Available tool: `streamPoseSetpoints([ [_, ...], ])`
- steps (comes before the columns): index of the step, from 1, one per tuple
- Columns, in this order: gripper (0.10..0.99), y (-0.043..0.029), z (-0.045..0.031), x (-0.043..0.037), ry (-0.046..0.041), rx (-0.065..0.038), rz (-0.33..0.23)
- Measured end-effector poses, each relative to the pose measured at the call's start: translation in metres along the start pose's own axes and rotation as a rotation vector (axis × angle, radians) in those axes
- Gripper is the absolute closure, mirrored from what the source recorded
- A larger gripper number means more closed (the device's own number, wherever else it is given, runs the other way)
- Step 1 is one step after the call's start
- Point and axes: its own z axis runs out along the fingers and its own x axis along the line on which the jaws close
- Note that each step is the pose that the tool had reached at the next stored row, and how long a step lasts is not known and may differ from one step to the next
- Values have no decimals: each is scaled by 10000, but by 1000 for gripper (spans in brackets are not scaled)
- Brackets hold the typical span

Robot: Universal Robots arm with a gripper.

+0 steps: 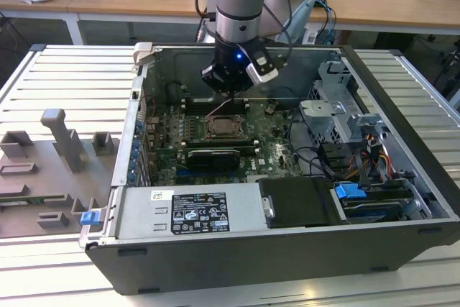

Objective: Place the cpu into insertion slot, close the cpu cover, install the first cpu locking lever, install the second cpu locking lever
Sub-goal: 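Install the first cpu locking lever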

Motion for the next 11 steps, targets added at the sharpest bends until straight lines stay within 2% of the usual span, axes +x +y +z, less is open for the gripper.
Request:
streamPoseSetpoints([
  [4, 980, 4, -17, 33, -5, -53, 0],
  [11, 980, 8, -18, 77, -5, -68, 0],
])
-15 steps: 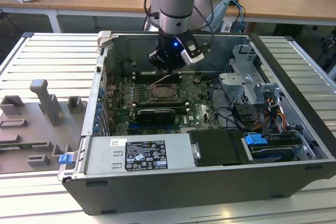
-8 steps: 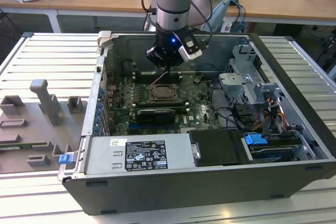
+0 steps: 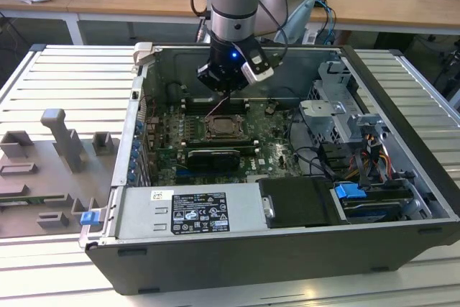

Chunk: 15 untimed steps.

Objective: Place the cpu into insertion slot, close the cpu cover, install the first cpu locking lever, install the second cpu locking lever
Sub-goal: 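Install the first cpu locking lever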

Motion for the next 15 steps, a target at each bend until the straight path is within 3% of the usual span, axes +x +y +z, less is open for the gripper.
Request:
streamPoseSetpoints([
  [4, 980, 9, -21, 57, 0, -3, 0],
  [9, 980, 23, -119, 84, 0, -5, 0],
  [15, 980, 27, -122, 128, -5, -70, 1],
])
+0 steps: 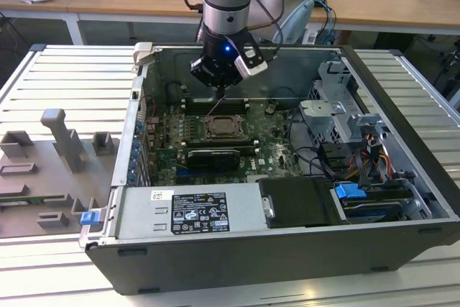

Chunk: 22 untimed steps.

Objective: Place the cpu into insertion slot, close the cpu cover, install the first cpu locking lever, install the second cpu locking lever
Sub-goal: 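Install the first cpu locking lever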

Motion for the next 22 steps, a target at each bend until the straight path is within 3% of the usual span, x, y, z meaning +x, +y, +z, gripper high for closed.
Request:
streamPoseSetpoints([
  [6, 980, -9, -5, 15, 0, -11, -1],
  [11, 980, -122, 26, 16, -2, -14, 0],
  [15, 980, -140, 109, -60, -2, -13, -1],
  [22, 980, -129, 173, -142, -1, -12, 1],
])
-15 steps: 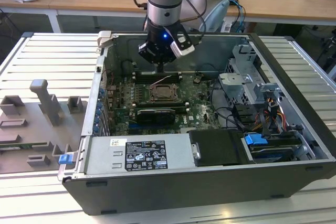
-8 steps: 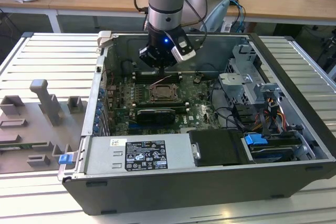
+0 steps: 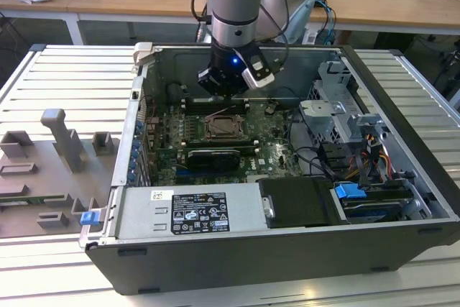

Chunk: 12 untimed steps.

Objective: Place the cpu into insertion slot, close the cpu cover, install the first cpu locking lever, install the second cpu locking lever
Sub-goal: 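Install the first cpu locking lever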

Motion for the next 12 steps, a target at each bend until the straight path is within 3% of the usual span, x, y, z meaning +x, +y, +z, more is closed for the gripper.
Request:
streamPoseSetpoints([
  [12, 980, -27, 161, -83, 0, 1, 1],
])
